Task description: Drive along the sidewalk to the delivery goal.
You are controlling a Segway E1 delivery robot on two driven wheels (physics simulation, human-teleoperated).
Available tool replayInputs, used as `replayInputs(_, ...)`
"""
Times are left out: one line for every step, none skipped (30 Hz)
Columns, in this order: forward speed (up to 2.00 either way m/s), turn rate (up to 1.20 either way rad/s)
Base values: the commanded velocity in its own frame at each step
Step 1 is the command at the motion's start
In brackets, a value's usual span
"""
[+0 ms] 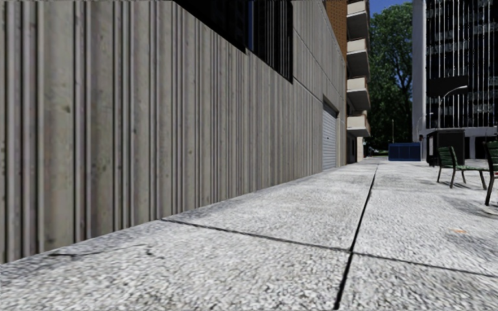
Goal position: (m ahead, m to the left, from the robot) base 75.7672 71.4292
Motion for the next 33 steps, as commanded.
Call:
replayInputs(2.0,-0.38)
replayInputs(2.0,-0.38)
replayInputs(2.0,-0.38)
replayInputs(2.0,-0.38)
replayInputs(2.0,-0.38)
replayInputs(2.0,-0.38)
replayInputs(2.0,-0.38)
replayInputs(2.0,-0.38)
replayInputs(2.0,-0.38)
replayInputs(2.0,-0.38)
replayInputs(2.0,-0.38)
replayInputs(2.0,-0.38)
replayInputs(2.0,-0.38)
replayInputs(2.0,-0.38)
replayInputs(2.0,-0.38)
replayInputs(2.0,-0.38)
replayInputs(2.0,-0.38)
replayInputs(2.0,-0.38)
replayInputs(2.0,-0.38)
replayInputs(2.0,-0.38)
replayInputs(2.0,-0.38)
replayInputs(2.0,-0.38)
replayInputs(2.0,-0.38)
replayInputs(2.0,-0.38)
replayInputs(2.0,-0.38)
replayInputs(2.0,-0.38)
replayInputs(2.0,-0.38)
replayInputs(2.0,-0.38)
replayInputs(2.0,-0.38)
replayInputs(2.0,-0.38)
replayInputs(2.0,-0.38)
replayInputs(2.0,-0.38)
replayInputs(2.0,-0.38)
